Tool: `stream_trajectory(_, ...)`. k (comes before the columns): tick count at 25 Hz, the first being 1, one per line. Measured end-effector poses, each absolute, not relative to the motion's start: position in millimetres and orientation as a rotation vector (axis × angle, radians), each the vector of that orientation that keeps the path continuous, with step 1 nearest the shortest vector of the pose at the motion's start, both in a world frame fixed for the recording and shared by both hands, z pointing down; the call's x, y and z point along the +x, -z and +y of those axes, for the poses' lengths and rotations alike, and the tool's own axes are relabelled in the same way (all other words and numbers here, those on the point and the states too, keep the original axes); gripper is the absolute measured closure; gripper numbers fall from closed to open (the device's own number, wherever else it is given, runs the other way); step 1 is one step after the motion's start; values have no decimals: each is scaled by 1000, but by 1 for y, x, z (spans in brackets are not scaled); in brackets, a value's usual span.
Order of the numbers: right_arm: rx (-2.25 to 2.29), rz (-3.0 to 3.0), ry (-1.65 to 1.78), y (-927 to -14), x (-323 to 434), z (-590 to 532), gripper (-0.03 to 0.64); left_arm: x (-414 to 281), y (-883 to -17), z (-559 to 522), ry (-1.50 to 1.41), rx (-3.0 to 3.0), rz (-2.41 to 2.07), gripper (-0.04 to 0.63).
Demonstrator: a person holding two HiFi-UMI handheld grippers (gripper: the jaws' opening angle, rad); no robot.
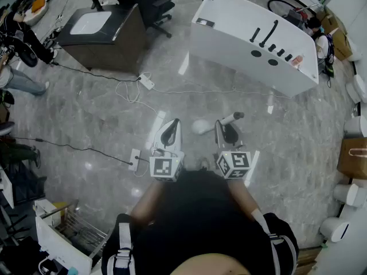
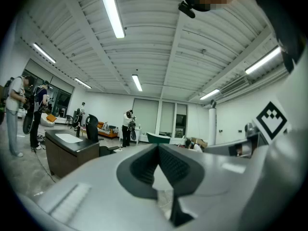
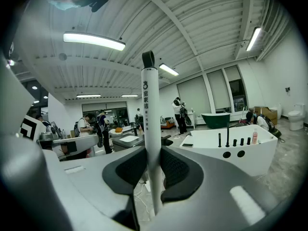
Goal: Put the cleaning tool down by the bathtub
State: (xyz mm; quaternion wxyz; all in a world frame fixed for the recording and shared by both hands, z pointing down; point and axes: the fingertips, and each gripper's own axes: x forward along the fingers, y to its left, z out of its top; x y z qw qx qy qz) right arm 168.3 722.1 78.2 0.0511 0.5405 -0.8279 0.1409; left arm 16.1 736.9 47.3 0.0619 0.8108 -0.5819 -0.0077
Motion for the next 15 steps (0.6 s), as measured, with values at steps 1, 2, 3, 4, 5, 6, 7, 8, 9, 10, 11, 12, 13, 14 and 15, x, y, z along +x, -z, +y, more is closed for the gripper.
stream_trajectory(1,1643,-2520,-427,-78,167,722,523,15,-48,737,20,2453,-1759,588)
stream_trajectory(2,1641,-2520,-425,-79,166,723,523,14,-49,737,16,2454,-1760,588)
stream_trajectory(3,1639,-2521,-424,-79,164,723,523,12,-50,736,10,2454,-1764,588)
stream_trajectory(4,1638,-2521,-424,-80,163,723,523,10,-51,736,6,2456,-1768,588)
stream_trajectory(5,1639,-2521,-424,-81,161,722,523,9,-51,735,8,2459,-1767,588)
stream_trajectory(6,1640,-2519,-425,-82,160,721,523,7,-52,734,14,2462,-1762,588)
stream_trajectory(7,1642,-2516,-424,-82,158,720,523,5,-52,733,16,2462,-1759,588)
stream_trajectory(8,1644,-2513,-423,-82,156,720,524,2,-53,732,13,2459,-1759,588)
stream_trajectory(9,1647,-2510,-421,-82,153,719,523,-1,-54,731,10,2455,-1758,588)
stream_trajectory(10,1650,-2507,-418,-81,151,719,523,-4,-54,731,11,2451,-1756,588)
stream_trajectory(11,1654,-2505,-416,-80,148,719,523,-7,-54,731,20,2453,-1752,588)
stream_trajectory(12,1661,-2502,-416,-79,146,719,524,-10,-52,730,33,2460,-1750,588)
stream_trajectory(13,1669,-2501,-420,-78,143,719,523,-14,-51,730,43,2469,-1749,588)
stream_trajectory(14,1679,-2501,-426,-78,140,719,524,-18,-50,729,45,2478,-1747,588)
stream_trajectory(15,1686,-2502,-431,-77,136,719,525,-22,-49,729,42,2483,-1741,588)
